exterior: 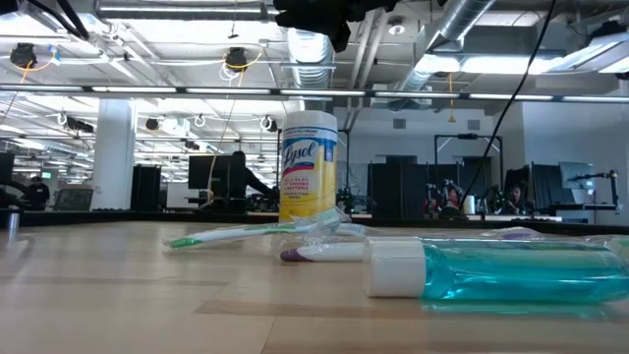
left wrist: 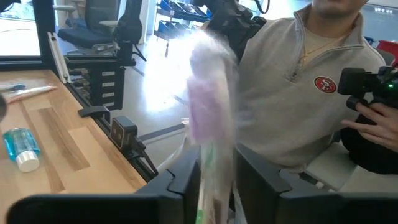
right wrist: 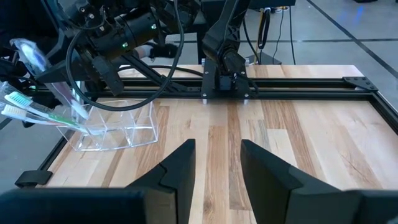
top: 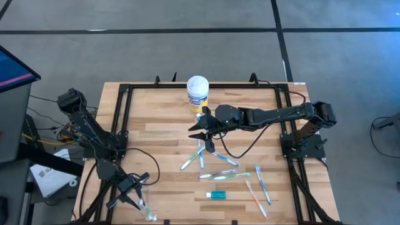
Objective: Pick & Place toothbrushing station
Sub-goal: Put the top purple toothbrush into the transparent organizer
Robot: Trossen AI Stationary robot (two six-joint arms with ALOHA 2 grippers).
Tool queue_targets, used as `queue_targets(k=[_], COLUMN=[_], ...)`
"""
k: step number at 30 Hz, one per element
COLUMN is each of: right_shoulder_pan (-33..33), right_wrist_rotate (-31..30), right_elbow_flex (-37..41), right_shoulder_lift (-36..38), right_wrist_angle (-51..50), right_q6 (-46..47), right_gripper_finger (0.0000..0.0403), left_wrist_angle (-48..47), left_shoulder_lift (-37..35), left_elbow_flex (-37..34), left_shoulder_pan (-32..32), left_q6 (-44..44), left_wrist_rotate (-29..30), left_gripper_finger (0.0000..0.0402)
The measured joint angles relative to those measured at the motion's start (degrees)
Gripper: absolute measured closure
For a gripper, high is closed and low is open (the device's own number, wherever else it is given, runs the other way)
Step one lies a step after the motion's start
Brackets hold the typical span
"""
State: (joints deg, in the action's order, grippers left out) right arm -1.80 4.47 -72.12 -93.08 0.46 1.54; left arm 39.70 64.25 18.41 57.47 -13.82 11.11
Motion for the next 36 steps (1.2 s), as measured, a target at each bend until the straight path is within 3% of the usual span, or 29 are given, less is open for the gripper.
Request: queue_targets(k=[12,26,36], right_shoulder_pan=[0.02,0.0,0.0], right_wrist_rotate=[0.0,0.0,0.01], right_elbow_flex=[0.0,0.0,0.0], right_shoulder_lift=[0.0,0.0,0.0], right_wrist_angle=[-0.01,-0.01,-0.03], right_q6=[0.0,0.0,0.0], right_gripper_finger=[0.0284,0.0284,0.0284], left_wrist_angle=[1.2,5.92,13.9], left_shoulder_lift=[0.0,0.88,8.86], left_elbow_flex=[0.0,0.0,0.02], left_shoulder_pan=[0.72,0.6,-0.31], left_q6=[0.02,0.02,-0.31], left_wrist_rotate=[-0.5,1.24,2.41], left_gripper_finger=[0.0259,0.0283,0.0302])
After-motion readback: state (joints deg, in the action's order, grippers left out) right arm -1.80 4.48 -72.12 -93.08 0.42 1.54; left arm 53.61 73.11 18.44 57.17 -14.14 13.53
